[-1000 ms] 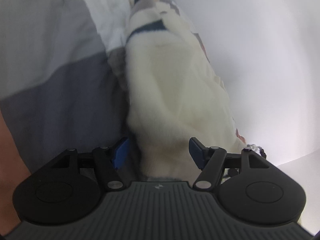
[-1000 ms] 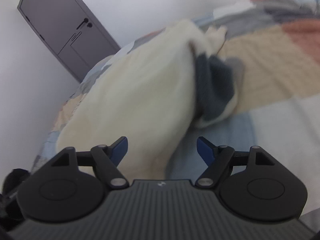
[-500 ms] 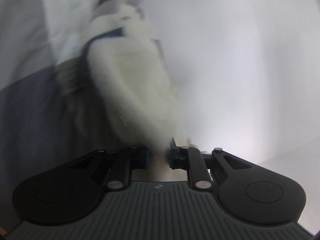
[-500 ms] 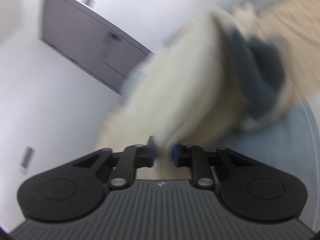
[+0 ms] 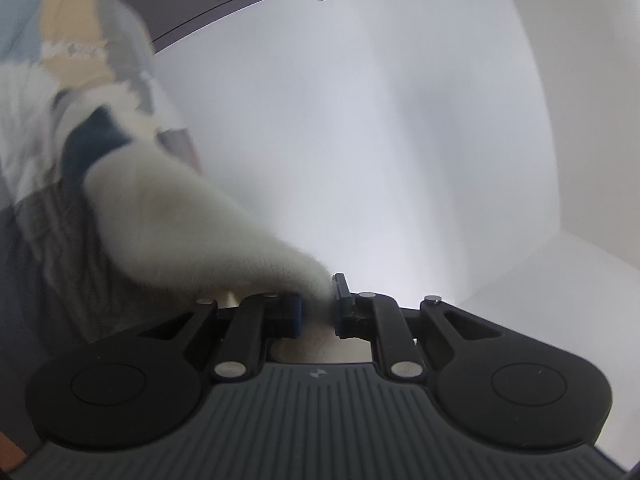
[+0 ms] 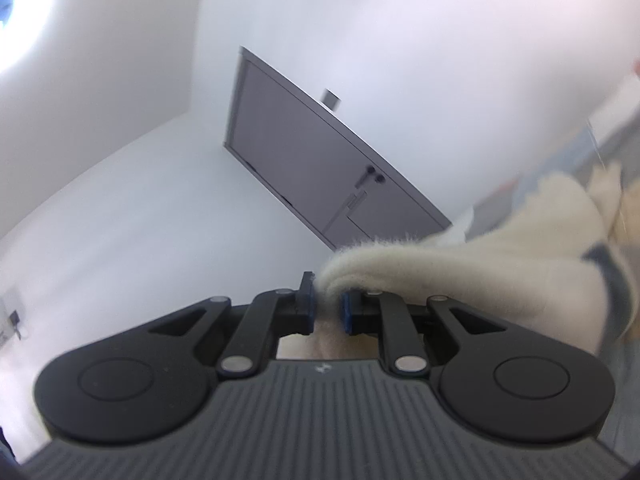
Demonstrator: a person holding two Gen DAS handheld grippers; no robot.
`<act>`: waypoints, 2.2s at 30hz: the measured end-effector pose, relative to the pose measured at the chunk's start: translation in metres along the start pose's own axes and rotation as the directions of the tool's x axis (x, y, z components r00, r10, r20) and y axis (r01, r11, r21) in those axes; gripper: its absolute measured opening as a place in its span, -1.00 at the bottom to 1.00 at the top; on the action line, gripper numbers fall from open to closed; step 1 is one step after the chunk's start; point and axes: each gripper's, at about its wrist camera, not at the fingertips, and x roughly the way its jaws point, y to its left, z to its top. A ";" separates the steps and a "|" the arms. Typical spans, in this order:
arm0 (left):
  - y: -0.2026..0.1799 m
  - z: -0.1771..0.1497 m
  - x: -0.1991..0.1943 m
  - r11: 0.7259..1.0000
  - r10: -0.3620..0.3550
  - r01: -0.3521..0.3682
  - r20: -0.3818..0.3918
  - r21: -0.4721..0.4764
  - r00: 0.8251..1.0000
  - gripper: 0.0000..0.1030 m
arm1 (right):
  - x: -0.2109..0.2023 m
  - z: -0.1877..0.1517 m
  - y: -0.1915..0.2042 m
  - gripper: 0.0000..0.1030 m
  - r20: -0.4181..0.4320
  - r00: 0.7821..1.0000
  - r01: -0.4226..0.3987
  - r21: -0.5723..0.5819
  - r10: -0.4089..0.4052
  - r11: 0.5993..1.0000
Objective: Fold large clothes
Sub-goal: 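Lift the sweater with both grippers and shake it out in the air, then lower the sweater onto the quilt with both grippers and open them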
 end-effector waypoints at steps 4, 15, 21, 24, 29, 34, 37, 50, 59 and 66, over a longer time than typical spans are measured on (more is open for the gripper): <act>-0.071 0.018 -0.018 0.992 -0.073 0.068 0.039 0.104 0.997 -0.70 | -0.011 0.039 0.050 -0.69 0.057 0.997 -0.047 -0.078 0.051 0.996; -0.268 0.096 -0.032 0.949 -0.113 0.066 0.135 0.308 0.984 -0.71 | 0.002 0.158 0.197 -0.70 0.137 0.987 -0.035 -0.314 0.082 0.949; -0.351 0.112 -0.044 0.917 -0.150 0.067 0.183 0.393 0.972 -0.70 | 0.004 0.204 0.251 -0.69 0.190 0.976 -0.021 -0.387 0.102 0.922; -0.366 0.109 -0.039 0.916 -0.112 0.020 0.208 0.402 0.972 -0.70 | 0.017 0.216 0.255 -0.69 0.181 0.982 0.023 -0.405 0.055 0.914; -0.320 0.109 0.012 0.916 0.012 -0.092 0.202 0.390 0.979 -0.69 | 0.061 0.216 0.207 -0.69 0.083 0.990 0.135 -0.384 -0.111 0.913; -0.223 0.125 0.095 0.910 0.128 -0.182 0.166 0.373 0.978 -0.69 | 0.100 0.201 0.138 -0.69 0.035 0.973 0.225 -0.365 -0.228 0.904; -0.161 0.141 0.149 0.912 0.189 -0.223 0.129 0.345 0.973 -0.69 | 0.132 0.192 0.092 -0.68 0.011 0.954 0.287 -0.332 -0.301 0.898; 0.109 0.176 0.348 0.848 0.457 -0.427 -0.023 0.314 0.889 -0.69 | 0.303 0.104 -0.154 -0.67 -0.162 0.844 0.450 -0.302 -0.511 0.840; 0.208 0.151 0.394 0.820 0.545 -0.484 -0.160 0.305 0.823 -0.68 | 0.338 0.048 -0.242 -0.66 -0.243 0.732 0.537 -0.369 -0.636 0.759; 0.208 0.136 0.403 0.784 0.579 -0.486 -0.173 0.386 0.797 -0.27 | 0.330 0.037 -0.262 -0.53 -0.273 0.714 0.572 -0.306 -0.645 0.762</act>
